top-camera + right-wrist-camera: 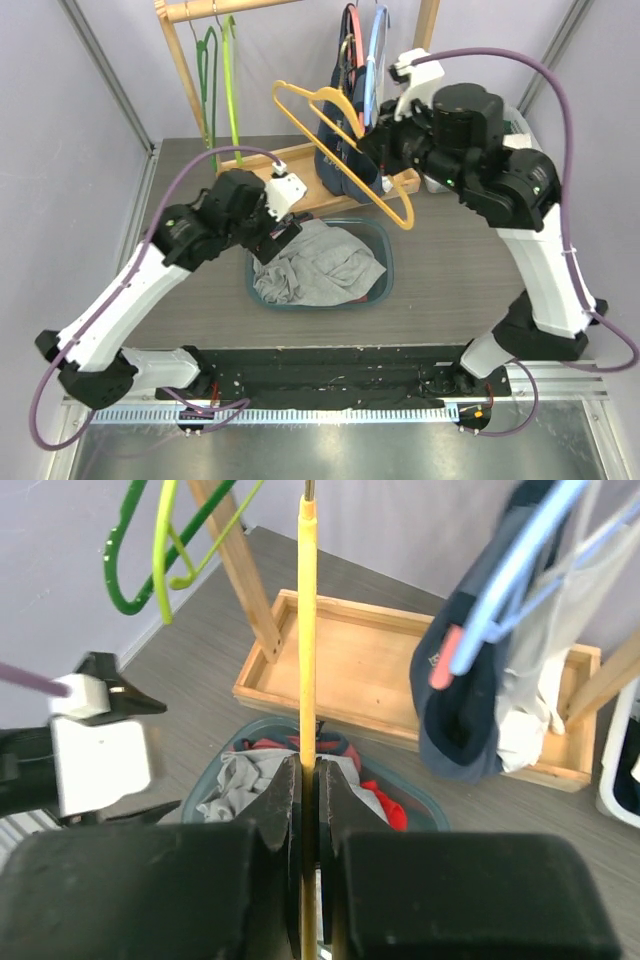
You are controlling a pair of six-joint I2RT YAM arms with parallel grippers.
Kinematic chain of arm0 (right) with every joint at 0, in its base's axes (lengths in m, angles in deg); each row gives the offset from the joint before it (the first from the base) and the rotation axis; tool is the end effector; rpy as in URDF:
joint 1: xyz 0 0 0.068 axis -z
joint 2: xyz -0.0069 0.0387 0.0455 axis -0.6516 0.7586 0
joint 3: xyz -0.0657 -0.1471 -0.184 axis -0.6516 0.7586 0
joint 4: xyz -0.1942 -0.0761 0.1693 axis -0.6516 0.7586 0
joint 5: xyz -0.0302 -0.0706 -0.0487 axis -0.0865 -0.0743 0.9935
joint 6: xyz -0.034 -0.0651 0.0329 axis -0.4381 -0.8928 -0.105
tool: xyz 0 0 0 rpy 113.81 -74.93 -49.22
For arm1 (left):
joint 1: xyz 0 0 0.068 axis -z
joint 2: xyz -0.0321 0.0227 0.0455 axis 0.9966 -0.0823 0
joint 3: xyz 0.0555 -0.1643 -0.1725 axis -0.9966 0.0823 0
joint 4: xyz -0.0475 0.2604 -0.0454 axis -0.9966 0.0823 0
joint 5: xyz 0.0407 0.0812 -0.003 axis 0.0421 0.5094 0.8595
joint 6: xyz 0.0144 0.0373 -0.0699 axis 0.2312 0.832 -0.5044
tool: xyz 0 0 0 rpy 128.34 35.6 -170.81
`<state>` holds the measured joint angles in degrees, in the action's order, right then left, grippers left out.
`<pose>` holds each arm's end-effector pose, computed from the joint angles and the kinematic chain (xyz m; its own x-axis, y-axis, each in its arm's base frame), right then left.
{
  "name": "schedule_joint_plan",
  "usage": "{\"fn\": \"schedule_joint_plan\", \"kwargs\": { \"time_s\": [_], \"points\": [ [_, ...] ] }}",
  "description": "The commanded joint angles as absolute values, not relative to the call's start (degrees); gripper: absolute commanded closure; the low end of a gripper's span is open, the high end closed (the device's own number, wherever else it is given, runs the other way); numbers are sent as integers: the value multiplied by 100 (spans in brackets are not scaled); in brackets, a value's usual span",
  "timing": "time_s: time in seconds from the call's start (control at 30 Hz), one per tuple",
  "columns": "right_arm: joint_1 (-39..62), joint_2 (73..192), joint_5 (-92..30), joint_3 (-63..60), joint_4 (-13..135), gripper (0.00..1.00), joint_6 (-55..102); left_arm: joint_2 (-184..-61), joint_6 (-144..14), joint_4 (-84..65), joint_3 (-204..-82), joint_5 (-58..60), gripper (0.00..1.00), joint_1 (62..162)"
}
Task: Remove the tank top from the hanger
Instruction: Remove the tank top from the hanger, then place the hanger at the clothesline.
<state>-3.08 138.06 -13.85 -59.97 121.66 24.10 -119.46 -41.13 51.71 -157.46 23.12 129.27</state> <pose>0.2023 0.1782 0.5428 -0.2397 -0.0466 -0.9697 -0.5427 0.8346 0.0940 0.2119 -0.1816 0.3594 -0.3782 0.6454 -0.6637 0.6446 0.6982 0.3116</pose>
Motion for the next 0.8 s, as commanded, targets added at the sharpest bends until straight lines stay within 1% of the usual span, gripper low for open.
{"fn": "schedule_joint_plan", "kwargs": {
  "time_s": [0.0,0.07,0.17,0.2,0.37,0.6,0.77],
  "points": [
    [-811,14424,-400,-7023,12256,99,2362,-11411,-4020,6213,-16364,1557,0,12975],
    [-882,14636,-215,-7183,12195,99,2318,-11278,-3923,6354,-16469,1259,0,12967],
    [-917,14900,-74,-6956,11739,99,2169,-11041,-3809,6381,-16505,1248,0,12967],
    [-917,14970,22,-6703,11381,99,2030,-10988,-3783,6381,-16496,1301,0,12958],
    [-917,15305,-65,-6455,10300,99,1335,-10839,-3432,6460,-16733,1354,0,12967],
    [-645,16148,-152,-7245,9629,99,921,-10680,-3378,6275,-16725,1503,0,12967],
    [-504,16438,-223,-6876,8699,99,666,-10522,-3334,6152,-16549,1600,0,12967]
  ]
}}
